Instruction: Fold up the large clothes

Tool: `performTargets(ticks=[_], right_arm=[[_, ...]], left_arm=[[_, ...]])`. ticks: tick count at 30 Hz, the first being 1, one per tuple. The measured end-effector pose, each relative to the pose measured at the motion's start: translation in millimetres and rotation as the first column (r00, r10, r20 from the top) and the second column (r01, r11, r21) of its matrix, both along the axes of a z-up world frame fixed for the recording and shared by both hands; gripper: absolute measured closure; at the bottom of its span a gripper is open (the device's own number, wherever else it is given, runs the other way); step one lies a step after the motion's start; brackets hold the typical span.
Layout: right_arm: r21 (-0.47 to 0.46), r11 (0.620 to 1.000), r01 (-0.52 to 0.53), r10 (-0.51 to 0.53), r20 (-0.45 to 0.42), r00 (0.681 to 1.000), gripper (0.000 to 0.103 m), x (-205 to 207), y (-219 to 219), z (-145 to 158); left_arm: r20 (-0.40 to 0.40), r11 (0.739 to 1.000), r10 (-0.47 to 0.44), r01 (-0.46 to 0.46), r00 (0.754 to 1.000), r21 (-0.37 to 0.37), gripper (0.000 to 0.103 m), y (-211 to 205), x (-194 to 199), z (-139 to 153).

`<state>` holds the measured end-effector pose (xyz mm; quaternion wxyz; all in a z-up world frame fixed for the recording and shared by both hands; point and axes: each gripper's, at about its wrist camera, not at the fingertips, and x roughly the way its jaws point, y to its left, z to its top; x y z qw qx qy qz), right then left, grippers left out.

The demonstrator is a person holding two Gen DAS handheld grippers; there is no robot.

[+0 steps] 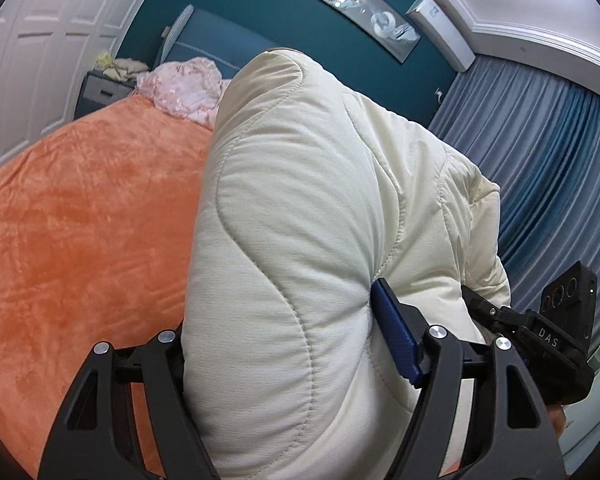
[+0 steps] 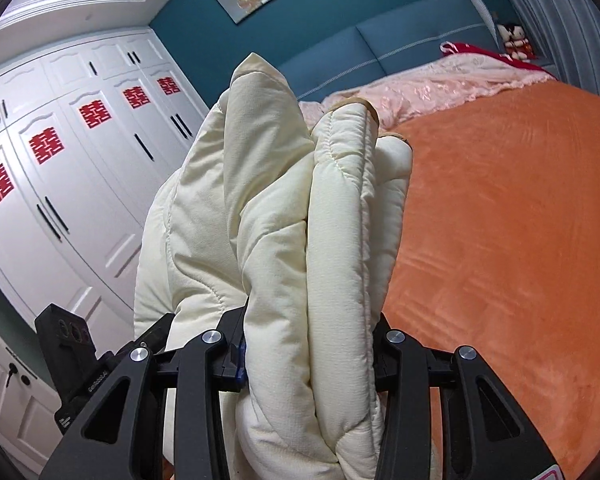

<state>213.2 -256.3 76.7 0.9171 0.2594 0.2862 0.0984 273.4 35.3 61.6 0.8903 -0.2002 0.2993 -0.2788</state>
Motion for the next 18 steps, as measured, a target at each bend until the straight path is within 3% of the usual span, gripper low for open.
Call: performTargets(ticks=[9,15,18], right_arm=[[0.048,0.999,0.016,-0.006,-0.197,0.98,0.064,46.9,-6.3,-94.9],[0.047,0.999,0.014,0.001,-0.291,0.957,0.063,64.5,-2.6,-145.4],[0.054,0.998,0.021,-0.003,-0.3,0.954,0.06,66.4,-4.1,-160.4]], left_arm=[[-0.197,0.997,0.021,-0.005,0.98,0.082,0.034,-17.8,45.6,-96.3],[-0.291,0.992,0.046,-0.011,0.955,0.122,0.034,-21.6,55.1,-143.5],[-0.298,0.991,0.053,-0.014,0.953,0.13,0.033,-21.7,54.9,-156.6]])
